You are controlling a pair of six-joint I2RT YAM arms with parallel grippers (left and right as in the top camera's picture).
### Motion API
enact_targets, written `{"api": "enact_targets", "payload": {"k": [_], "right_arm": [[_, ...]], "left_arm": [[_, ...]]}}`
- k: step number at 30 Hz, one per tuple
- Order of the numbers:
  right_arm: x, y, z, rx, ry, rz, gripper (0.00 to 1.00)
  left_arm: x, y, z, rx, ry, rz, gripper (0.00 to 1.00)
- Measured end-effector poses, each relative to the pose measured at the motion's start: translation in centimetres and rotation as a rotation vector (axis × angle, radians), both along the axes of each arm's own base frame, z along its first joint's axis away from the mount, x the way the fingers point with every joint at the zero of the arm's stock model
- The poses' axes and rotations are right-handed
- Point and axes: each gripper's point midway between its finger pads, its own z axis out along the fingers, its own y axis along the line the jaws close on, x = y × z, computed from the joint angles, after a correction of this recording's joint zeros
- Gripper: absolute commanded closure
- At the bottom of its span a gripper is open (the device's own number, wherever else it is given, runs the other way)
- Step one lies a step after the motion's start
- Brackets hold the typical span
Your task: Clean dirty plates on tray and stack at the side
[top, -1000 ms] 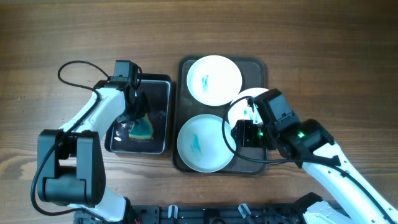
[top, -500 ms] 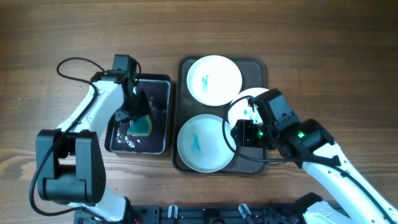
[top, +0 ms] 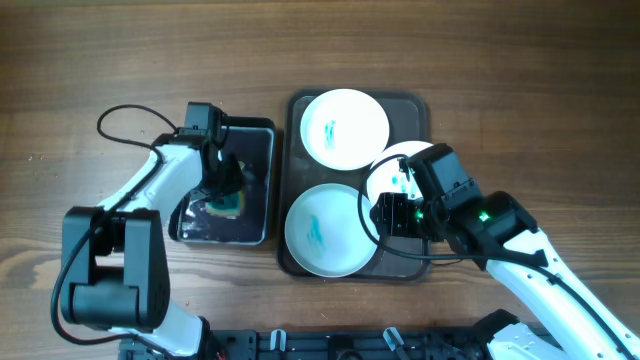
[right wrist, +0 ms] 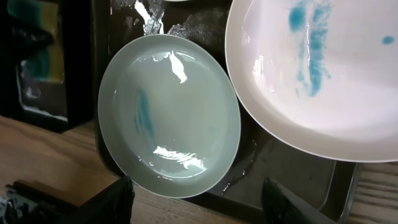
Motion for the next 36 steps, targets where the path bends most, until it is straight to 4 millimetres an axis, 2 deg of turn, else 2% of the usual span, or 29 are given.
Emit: {"api": "enact_targets", "payload": {"k": [3, 7, 11, 13, 18, 21, 22, 26, 28, 29, 30, 36], "right_arm": [[0.0, -0.1, -0.1, 0.000, 0.013, -0.022, 0.34], [0.1, -0.3, -1.1, -0.023, 0.052, -0.058, 0.36], [0.3, -0.8, -2.7, -0.060, 0.107, -0.084, 0.54], [0.9, -0.6, -3.5, -0.061, 0.110, -0.057, 0.59], [0.8, -0.5, -6.4, -0.092, 0.196, 0.011, 0.59], [0.8, -0.4, -7.7, -0.108, 0.228, 0.029, 0.59], [0.8, -0.3, -8.7, -0.117, 0.251, 0.033, 0.61], [0.8, 0.1, -10.7, -0.128, 0.291, 0.063, 0.69], [0.6, 0.6, -11.5, -0.128, 0.300, 0.089, 0.81], [0.6, 0.9, -11.7, -0.130, 0.302, 0.097, 0.82], [0.5, 1.2, -11.9, -0.130, 0.306, 0.100, 0.83], [0.4, 1.5, -12.3, -0.128, 0.314, 0.084, 0.74]], "left_arm": [[0.4, 0.0, 0.1, 0.000, -0.016, -0.008, 0.96], [-0.2, 0.0, 0.5, 0.003, 0.022, -0.007, 0.96], [-1.9, 0.2, 1.7, 0.011, 0.121, -0.007, 0.96], [-1.5, 0.1, 3.1, 0.010, 0.130, -0.007, 0.96], [0.6, -0.9, 7.6, -0.041, 0.069, -0.013, 0.96], [0.6, -1.5, 9.6, -0.082, 0.039, -0.019, 0.96], [0.4, -1.9, 10.3, -0.105, 0.029, -0.022, 0.96], [-0.1, -2.7, 11.5, -0.153, 0.015, -0.030, 0.96], [-0.3, -2.9, 12.0, -0.167, 0.009, -0.032, 0.96], [-0.4, -3.0, 12.3, -0.175, 0.002, -0.034, 0.96], [-0.5, -3.1, 12.5, -0.178, -0.002, -0.035, 0.96], [-0.6, -3.2, 13.0, -0.187, -0.015, -0.037, 0.96]]}}
